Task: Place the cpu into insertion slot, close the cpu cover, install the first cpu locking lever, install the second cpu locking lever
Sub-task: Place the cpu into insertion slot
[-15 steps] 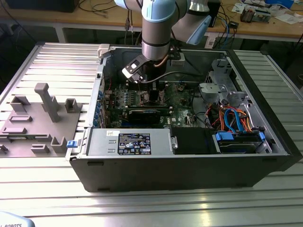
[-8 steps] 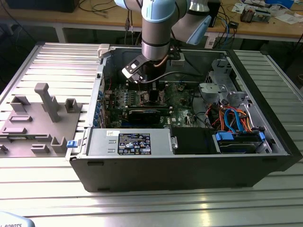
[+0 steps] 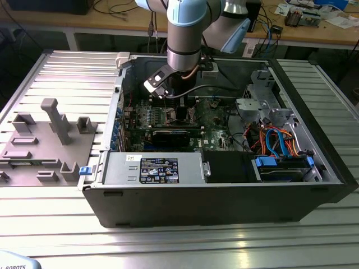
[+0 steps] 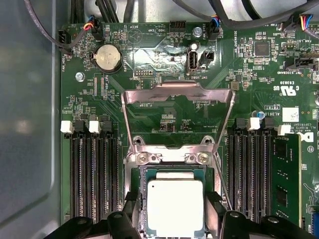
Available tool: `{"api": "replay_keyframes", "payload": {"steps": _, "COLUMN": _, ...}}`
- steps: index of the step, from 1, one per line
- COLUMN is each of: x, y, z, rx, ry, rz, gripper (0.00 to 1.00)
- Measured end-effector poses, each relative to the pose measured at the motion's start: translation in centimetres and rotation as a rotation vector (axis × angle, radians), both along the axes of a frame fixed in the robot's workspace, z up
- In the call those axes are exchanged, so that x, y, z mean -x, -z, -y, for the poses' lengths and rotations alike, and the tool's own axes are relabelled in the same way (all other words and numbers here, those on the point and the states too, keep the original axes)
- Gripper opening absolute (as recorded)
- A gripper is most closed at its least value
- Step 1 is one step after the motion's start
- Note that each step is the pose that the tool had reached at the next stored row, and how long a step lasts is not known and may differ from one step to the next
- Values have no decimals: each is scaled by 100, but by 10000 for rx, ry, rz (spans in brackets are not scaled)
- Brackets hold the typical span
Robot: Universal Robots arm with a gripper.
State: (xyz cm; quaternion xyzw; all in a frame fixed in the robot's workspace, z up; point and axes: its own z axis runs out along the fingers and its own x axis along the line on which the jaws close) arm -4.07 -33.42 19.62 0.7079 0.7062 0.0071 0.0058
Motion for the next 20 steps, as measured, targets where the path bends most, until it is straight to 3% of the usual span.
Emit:
{"api": "replay_keyframes", "payload": {"steps": 15, "x": -16, "y": -36, "z": 0, "rx": -1, "ry": -58, "rz": 2, "gripper": 62}}
{"api": "replay_keyframes", "payload": {"steps": 20, "x": -16, "y": -32, "z": 22, "rx": 0, "ry": -58, "rz": 1, "gripper": 62}}
